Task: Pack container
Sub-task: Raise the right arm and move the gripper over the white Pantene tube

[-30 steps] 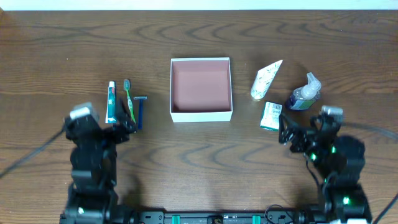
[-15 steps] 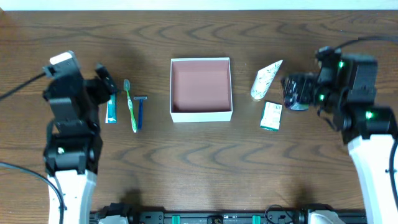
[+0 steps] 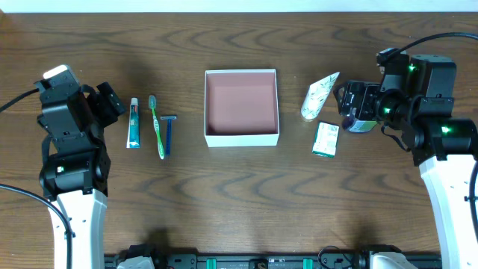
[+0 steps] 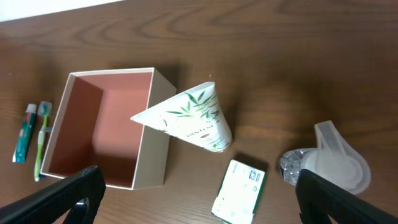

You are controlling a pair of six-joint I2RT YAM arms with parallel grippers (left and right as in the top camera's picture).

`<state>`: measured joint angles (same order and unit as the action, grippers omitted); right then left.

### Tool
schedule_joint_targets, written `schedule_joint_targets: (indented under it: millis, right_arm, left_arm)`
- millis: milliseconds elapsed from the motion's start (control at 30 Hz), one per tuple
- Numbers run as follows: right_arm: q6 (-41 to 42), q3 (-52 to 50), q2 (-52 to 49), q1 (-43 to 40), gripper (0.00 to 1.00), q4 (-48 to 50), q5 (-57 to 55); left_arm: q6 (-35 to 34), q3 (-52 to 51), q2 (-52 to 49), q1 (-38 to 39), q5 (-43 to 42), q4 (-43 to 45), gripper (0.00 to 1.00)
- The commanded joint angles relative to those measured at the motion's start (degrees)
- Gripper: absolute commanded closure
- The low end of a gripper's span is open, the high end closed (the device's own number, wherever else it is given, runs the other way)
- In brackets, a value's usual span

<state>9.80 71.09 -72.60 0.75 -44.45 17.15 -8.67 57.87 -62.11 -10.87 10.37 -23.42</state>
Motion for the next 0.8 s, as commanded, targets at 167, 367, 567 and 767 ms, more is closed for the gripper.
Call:
schedule_joint_targets:
  millis: [167,367,567,767]
  right_arm:
    - [5.1,12.3,-6.3,5.1,0.01,-7.1,-3.3]
    - [13.8,19.5,-13.3,10.8,0.01,-8.7,-9.8]
    - [11.2,20.8,-15.4,13.9,0.01,-2.6,-7.3]
    - [25.9,20.8,-15.5,13.9,0.06,-8.3,-10.4]
  left_arm:
    - [1.1,1.3,0.0,-0.3,-0.8,-0.2,0.02]
    - [1.2,1.3,0.0,-0.3,-0.8,-0.1,0.02]
    - [1.1,1.3,0.0,-0.3,-0.8,-0.2,0.02]
    - [1.1,1.3,0.0,-0.3,-0.8,-0.2,0.02]
